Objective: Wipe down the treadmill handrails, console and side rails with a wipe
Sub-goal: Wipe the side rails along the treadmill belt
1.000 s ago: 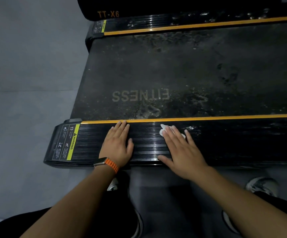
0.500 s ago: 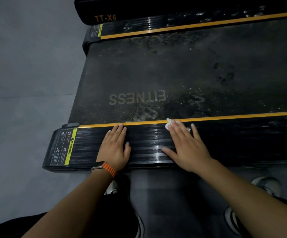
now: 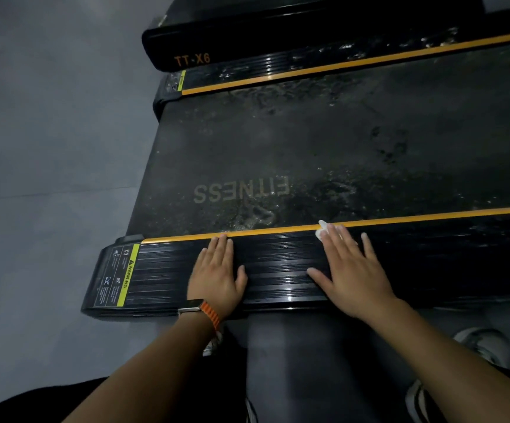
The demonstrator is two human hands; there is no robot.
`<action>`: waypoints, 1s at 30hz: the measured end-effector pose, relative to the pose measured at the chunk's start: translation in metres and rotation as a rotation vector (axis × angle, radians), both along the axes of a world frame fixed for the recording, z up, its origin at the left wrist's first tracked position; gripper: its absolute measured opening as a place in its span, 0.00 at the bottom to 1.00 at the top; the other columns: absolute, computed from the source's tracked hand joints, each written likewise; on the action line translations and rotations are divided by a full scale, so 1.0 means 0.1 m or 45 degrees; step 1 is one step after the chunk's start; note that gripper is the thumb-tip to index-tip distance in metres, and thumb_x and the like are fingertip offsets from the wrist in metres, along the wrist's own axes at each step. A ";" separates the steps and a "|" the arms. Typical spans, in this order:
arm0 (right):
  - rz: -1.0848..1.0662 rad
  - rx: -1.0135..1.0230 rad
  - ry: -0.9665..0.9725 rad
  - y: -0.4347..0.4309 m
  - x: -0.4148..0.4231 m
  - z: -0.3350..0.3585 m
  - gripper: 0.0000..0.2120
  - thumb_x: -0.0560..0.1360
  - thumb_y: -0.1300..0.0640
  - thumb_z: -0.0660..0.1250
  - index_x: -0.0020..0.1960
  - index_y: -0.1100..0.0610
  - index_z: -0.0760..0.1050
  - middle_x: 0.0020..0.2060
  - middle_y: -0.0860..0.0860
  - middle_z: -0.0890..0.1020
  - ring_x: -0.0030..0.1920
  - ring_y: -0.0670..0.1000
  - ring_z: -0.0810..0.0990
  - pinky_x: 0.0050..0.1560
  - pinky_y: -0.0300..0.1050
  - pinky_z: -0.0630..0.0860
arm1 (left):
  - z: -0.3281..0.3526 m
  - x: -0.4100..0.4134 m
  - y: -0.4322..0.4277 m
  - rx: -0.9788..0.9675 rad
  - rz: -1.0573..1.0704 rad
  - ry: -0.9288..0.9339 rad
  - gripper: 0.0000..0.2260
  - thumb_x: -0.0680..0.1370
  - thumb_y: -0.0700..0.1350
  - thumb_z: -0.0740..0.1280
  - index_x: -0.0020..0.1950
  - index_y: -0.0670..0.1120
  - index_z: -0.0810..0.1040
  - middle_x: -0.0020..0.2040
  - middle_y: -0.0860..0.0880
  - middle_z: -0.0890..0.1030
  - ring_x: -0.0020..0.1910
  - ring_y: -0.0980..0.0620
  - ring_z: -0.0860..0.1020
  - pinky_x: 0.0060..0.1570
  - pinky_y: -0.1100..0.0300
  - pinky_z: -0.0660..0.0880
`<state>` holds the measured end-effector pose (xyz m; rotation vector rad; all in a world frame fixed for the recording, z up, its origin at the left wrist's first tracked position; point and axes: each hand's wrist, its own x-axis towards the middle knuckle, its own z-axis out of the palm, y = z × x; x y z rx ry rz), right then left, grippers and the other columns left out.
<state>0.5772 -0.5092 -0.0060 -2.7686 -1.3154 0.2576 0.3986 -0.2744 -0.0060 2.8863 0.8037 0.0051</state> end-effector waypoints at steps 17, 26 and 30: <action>-0.008 0.063 -0.051 0.01 -0.31 -0.14 0.47 0.79 0.27 0.48 0.84 0.60 0.53 0.84 0.56 0.53 0.84 0.57 0.49 0.80 0.62 0.47 | -0.07 0.25 -0.27 -0.073 -0.187 -0.083 0.32 0.81 0.57 0.50 0.82 0.42 0.63 0.82 0.45 0.60 0.83 0.49 0.54 0.81 0.49 0.52; 0.102 0.055 -0.141 -0.25 -0.37 -0.15 0.44 0.81 0.28 0.48 0.85 0.57 0.52 0.85 0.54 0.52 0.84 0.55 0.50 0.80 0.62 0.51 | -0.03 0.25 -0.30 -0.102 -0.174 -0.122 0.32 0.80 0.57 0.49 0.81 0.42 0.63 0.82 0.45 0.60 0.82 0.48 0.54 0.81 0.50 0.50; 0.026 0.086 -0.141 -0.08 -0.59 -0.18 0.46 0.79 0.29 0.50 0.83 0.63 0.57 0.83 0.59 0.57 0.84 0.60 0.54 0.79 0.62 0.53 | -0.07 0.24 -0.29 -0.102 -0.176 -0.133 0.32 0.81 0.57 0.49 0.81 0.42 0.64 0.82 0.44 0.61 0.82 0.48 0.55 0.81 0.49 0.52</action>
